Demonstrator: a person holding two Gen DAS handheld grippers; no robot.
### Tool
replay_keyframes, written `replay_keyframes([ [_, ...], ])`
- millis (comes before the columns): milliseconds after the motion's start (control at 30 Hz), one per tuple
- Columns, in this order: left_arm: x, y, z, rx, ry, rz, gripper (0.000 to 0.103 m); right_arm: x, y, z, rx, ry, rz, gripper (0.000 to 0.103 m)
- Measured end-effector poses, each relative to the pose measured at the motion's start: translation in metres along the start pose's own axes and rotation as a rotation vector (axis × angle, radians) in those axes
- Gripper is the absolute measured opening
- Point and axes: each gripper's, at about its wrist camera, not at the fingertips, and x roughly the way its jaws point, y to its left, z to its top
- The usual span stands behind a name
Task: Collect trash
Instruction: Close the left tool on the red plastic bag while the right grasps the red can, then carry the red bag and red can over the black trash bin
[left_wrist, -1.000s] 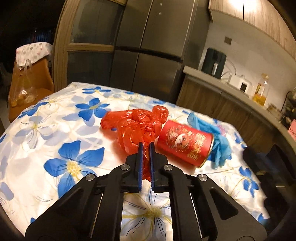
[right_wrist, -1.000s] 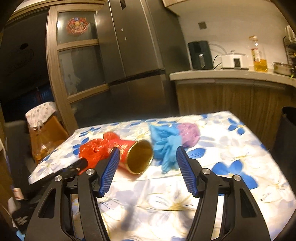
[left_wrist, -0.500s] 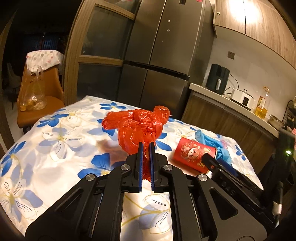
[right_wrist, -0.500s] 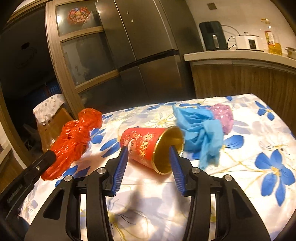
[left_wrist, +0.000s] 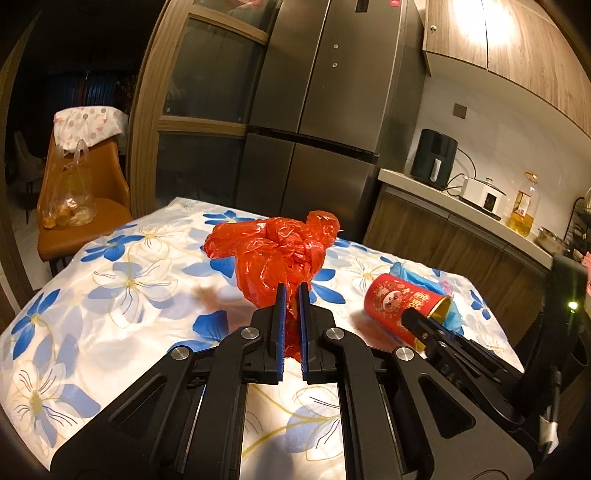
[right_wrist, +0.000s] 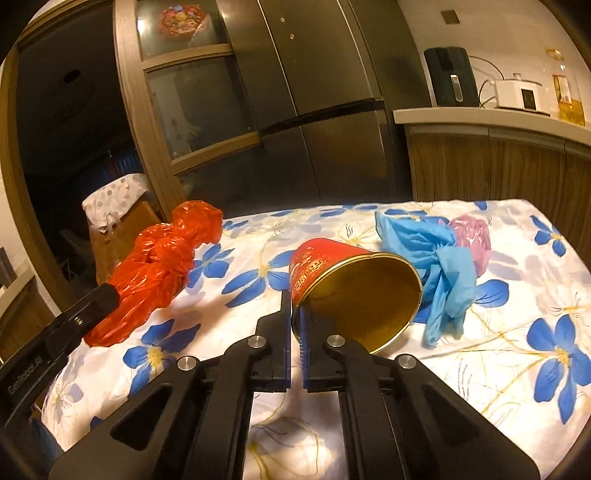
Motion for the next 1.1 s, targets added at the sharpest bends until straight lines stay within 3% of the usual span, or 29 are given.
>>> replay_keyframes([
  [400,-0.021,-0.025,0.002,0.033,-0.019,-0.035,0.005,-0.073,-0.017,0.007,0.018,-0.111,-0.019,0.004],
  [1100,-0.051,-0.128,-0.018,0.157,-0.011,-0.187,0.005,-0.17,-0.078,0.001,0.064,-0.225,-0.195,0.004],
])
